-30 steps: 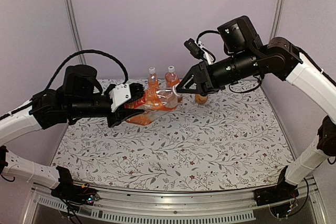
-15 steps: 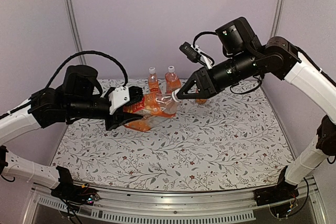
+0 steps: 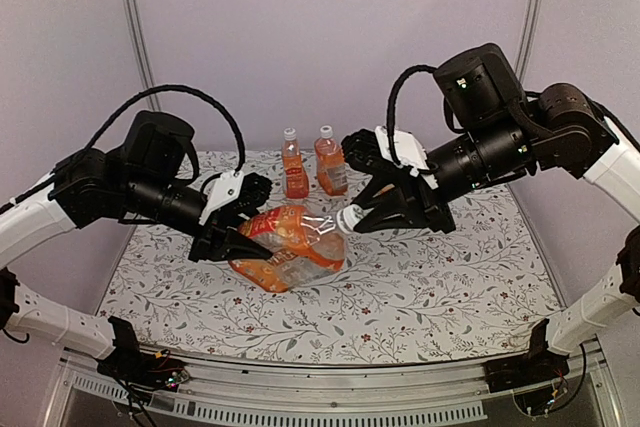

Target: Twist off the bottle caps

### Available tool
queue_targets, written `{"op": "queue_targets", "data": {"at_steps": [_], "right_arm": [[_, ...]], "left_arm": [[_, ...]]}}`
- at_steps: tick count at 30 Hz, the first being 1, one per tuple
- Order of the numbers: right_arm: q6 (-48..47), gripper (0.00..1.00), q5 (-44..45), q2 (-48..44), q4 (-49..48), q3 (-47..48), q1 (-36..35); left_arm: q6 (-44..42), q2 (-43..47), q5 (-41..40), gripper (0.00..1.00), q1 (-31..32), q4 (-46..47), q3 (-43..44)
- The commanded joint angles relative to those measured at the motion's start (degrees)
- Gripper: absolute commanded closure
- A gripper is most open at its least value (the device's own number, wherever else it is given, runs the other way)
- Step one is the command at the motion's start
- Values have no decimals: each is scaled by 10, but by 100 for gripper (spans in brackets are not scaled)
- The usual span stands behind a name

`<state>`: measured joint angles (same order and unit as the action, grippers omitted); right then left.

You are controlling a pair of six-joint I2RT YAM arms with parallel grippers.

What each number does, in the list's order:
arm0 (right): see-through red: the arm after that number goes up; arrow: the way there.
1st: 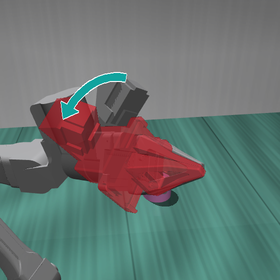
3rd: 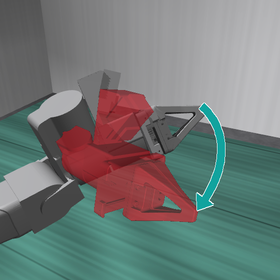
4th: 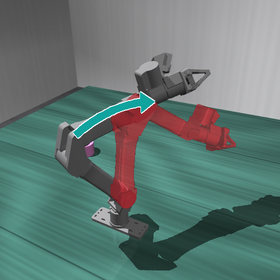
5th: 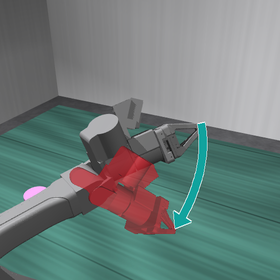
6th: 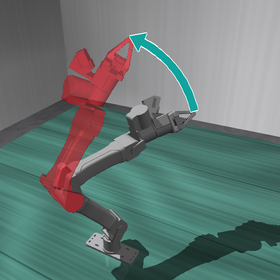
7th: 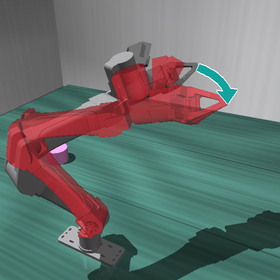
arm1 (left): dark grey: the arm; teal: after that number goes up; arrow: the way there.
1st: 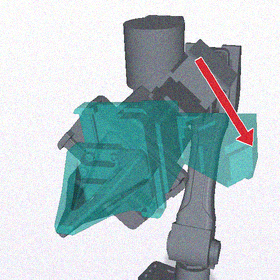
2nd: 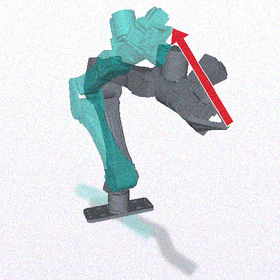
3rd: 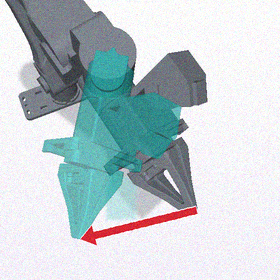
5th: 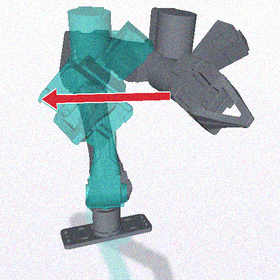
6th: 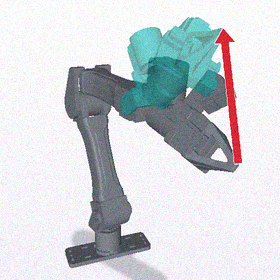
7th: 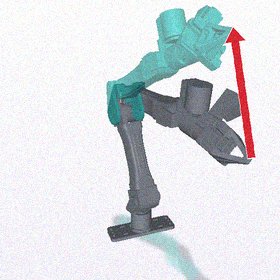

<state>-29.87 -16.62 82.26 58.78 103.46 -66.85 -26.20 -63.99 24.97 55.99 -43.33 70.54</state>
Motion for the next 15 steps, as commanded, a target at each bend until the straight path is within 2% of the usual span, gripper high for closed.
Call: {"op": "queue_targets", "data": {"at_steps": [1, 6, 8, 9, 11, 12, 14, 15], "right_arm": [[-128, 100, 24, -12, 54, -10, -1], [-144, 100, 21, -18, 40, -23, -1], [-131, 94, 21, -13, 27, -23, -2], [-126, 87, 23, -14, 19, -26, -2], [-116, 66, 32, -18, 1, -34, -2], [-109, 51, 36, -23, -10, -42, -1], [-94, 8, 44, -35, -31, -55, -2], [-82, 2, 50, -43, -44, -62, -1]], "left_arm": [[4, -3, 39, 92, 3, -4, 22], [4, -2, 25, 92, 4, 6, 19], [6, -2, 15, 92, 4, 15, 16], [8, -1, 12, 92, 4, 18, 15], [8, 1, 6, 92, 4, 23, 15], [10, 2, 2, 92, 4, 24, 15], [14, 5, -12, 92, 4, 29, 12], [18, 6, -23, 92, 4, 34, 9]]}}
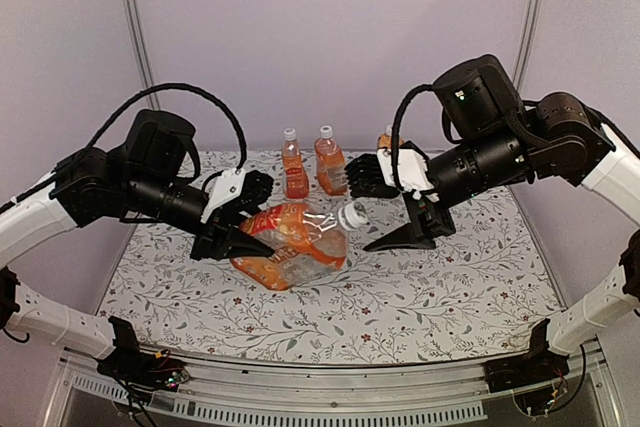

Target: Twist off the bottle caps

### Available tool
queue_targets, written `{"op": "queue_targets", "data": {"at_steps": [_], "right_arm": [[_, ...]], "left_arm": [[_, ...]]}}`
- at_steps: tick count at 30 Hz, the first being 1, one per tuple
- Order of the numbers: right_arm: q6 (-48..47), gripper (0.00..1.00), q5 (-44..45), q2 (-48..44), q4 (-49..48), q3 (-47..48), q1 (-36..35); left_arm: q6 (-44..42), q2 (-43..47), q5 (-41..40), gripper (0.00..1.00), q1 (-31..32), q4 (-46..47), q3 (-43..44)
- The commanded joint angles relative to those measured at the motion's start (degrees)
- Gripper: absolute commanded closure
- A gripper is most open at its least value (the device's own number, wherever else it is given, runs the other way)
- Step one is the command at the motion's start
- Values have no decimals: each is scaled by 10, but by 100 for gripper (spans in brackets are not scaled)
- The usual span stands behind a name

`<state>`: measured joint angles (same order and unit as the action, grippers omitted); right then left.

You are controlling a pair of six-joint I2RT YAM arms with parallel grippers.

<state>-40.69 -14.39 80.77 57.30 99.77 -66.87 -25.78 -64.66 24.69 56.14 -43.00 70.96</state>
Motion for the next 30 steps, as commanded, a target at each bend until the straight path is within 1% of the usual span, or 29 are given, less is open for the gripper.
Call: {"op": "queue_targets", "data": {"at_steps": [1, 4, 6, 8, 9, 10, 12, 13, 14, 16, 17, 20, 21, 26, 29, 30], "right_arm": [[37, 1, 33, -34, -38, -31, -1], [105, 1, 51, -59, -66, -46, -1], [188, 1, 78, -71, -91, -48, 0], [276, 1, 108, -67, -96, -31, 0], [345, 1, 123, -55, -89, -15, 5], [390, 1, 119, -46, -75, 5, 14], [533, 1, 91, -16, -53, 36, 40], [578, 4, 79, -8, -48, 43, 52], [633, 9, 73, 1, -43, 45, 67], [709, 16, 69, 13, -37, 46, 79], [728, 18, 69, 19, -35, 48, 81], [743, 19, 57, 37, -36, 66, 81], [745, 20, 48, 45, -37, 74, 81], [735, 34, 13, 75, -55, 96, 81], [729, 45, 14, 84, -59, 97, 82], [727, 46, 15, 85, -60, 97, 82]], "left_arm": [[17, 16, -35, 92, 2, 39, 0], [16, 25, -84, 92, 2, 74, -22], [13, 28, -131, 92, 3, 104, -38], [6, 29, -199, 92, 3, 142, -55], [-1, 29, -228, 92, 4, 160, -61], [-10, 29, -252, 92, 4, 175, -67], [-24, 30, -290, 92, 6, 196, -74], [-30, 31, -297, 92, 7, 199, -76], [-35, 31, -300, 92, 7, 201, -79], [-39, 34, -301, 92, 9, 204, -82], [-40, 35, -299, 92, 9, 207, -85], [-42, 37, -299, 92, 12, 210, -90], [-43, 38, -300, 92, 12, 210, -90], [-46, 37, -297, 92, 12, 207, -92], [-46, 38, -293, 92, 13, 204, -91], [-46, 37, -292, 92, 13, 205, -91]]}}
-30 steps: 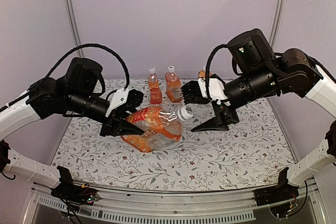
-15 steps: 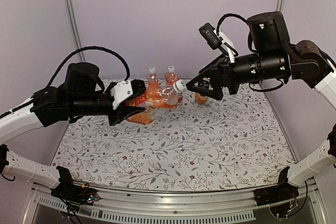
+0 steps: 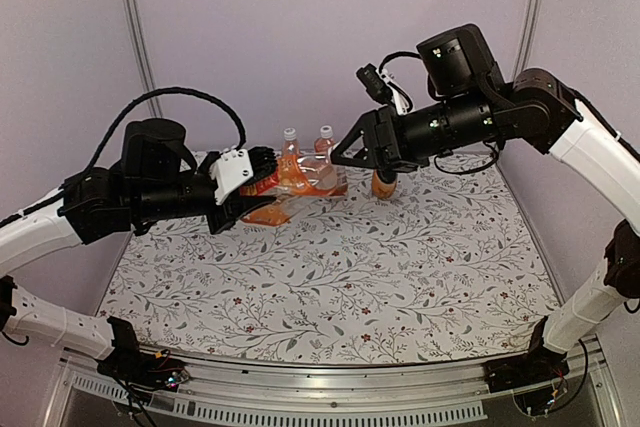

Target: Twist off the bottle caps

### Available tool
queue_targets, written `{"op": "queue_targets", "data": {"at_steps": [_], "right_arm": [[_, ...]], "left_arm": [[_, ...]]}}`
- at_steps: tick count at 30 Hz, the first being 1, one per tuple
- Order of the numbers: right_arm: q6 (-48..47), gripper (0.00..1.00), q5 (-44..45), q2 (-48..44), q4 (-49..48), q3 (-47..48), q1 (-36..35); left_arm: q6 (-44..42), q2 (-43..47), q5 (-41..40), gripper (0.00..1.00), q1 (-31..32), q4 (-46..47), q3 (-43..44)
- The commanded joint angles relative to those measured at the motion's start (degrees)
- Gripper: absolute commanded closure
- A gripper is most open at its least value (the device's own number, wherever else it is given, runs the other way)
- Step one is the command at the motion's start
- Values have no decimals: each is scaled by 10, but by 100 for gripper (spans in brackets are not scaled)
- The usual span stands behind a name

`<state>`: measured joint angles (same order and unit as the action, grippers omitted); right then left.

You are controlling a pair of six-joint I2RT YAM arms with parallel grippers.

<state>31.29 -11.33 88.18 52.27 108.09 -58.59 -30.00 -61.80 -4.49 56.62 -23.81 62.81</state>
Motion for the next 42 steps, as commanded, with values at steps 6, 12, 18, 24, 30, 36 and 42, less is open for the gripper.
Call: {"op": "queue_targets", "data": {"at_steps": [6, 12, 18, 24, 30, 36, 42], "right_arm": [[-9, 56, -16, 18, -19, 14, 1], [-18, 57, -1, 24, -21, 11, 8], [-31, 59, 11, 21, -16, 13, 10], [-41, 59, 17, 8, -5, 12, 15], [-44, 85, 3, 8, -1, 8, 14], [-113, 100, -72, 14, 35, 7, 2], [-357, 100, -112, -38, 45, -61, -59]], "left_arm": [[-3, 10, 9, 92, 8, 7, -10], [-1, 11, 18, 92, 9, -1, -8], [-1, 10, 25, 92, 9, -6, -6], [0, 10, 29, 92, 9, -9, -7], [1, 10, 30, 92, 9, -10, -6], [16, 13, 52, 92, 8, -19, -4], [20, 15, 269, 95, 5, -150, 41]]}}
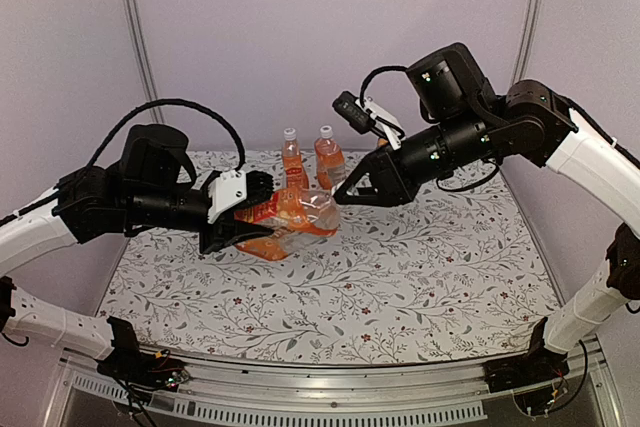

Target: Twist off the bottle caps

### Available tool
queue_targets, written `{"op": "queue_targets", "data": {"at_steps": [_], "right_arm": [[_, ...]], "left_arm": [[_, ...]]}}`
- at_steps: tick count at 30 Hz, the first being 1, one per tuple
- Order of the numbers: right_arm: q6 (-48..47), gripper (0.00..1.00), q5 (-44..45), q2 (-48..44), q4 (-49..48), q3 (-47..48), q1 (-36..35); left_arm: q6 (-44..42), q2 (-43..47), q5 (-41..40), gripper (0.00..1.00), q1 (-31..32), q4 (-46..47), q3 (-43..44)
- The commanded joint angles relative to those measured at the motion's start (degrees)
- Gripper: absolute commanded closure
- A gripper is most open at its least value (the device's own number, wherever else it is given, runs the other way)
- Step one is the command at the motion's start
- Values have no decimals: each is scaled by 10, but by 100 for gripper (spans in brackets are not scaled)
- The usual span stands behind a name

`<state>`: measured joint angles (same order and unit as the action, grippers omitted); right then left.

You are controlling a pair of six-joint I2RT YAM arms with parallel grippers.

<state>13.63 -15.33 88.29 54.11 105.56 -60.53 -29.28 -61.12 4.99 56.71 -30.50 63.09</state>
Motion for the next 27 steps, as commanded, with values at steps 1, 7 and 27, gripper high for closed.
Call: {"op": "queue_targets", "data": {"at_steps": [1, 7, 27], "right_arm": [[-208, 100, -75, -50, 33, -43, -41], [-362, 100, 33, -108, 70, -95, -44], [55, 100, 319, -91, 20, -270, 238]], "left_arm": [[11, 6, 209, 94, 4, -111, 45], [-16, 2, 252, 94, 3, -182, 45], [144, 82, 99, 93, -99, 35, -98]]}}
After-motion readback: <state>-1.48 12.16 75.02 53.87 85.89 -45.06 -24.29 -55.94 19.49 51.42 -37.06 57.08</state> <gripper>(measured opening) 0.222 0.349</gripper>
